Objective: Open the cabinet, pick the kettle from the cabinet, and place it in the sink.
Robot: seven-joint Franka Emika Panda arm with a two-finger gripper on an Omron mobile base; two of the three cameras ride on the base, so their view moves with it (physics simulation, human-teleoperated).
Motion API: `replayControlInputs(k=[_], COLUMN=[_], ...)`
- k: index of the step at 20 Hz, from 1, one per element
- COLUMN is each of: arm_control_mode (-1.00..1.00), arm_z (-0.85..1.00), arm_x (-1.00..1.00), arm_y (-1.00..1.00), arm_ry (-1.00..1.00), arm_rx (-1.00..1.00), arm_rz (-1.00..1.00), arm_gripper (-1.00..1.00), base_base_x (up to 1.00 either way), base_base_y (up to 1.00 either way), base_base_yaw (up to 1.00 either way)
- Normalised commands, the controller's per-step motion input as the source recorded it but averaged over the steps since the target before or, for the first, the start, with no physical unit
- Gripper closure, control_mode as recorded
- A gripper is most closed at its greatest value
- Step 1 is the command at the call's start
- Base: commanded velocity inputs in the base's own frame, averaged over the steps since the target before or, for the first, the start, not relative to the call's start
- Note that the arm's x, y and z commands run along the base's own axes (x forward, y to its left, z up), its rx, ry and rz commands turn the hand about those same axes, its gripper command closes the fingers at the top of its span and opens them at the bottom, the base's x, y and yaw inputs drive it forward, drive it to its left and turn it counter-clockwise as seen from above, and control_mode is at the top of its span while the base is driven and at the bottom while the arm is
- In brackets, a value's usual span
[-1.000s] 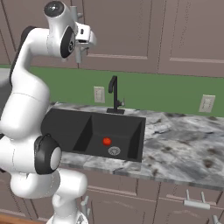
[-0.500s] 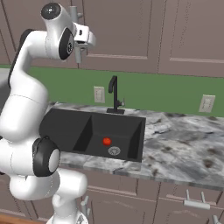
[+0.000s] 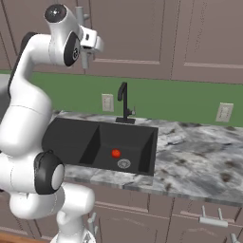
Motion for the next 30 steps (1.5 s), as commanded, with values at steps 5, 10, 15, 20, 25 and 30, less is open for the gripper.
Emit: replayControlInputs(k=[5, 10, 15, 20, 25, 30], arm_control_mode=[-1.0, -1.0, -1.0, -1.0, -1.0, -1.0], arm_z=[0.05, 0.05, 0.06, 0.05, 0.03, 0.05], arm_x=[-0.24, -0.31, -0.4, -0.48, -0.5, -0.51], arm_y=[0.0, 0.01, -0.01, -0.16, -0.24, -0.26], arm_ry=[0.02, 0.05, 0.04, 0.0, 0.0, 0.0], arm_rx=[0.09, 0.07, 0.08, 0.09, 0.13, 0.12], arm_rz=[-0.07, -0.08, -0.02, 0.0, 0.05, 0.05], arm_gripper=[1.0, 1.0, 1.0, 1.0, 1.0, 1.0], base_base_x=[0.0, 0.0, 0.0, 0.0, 0.0, 0.0], base_base_y=[0.0, 0.0, 0.0, 0.0, 0.0, 0.0], base_base_yaw=[0.0, 0.0, 0.0, 0.0, 0.0, 0.0])
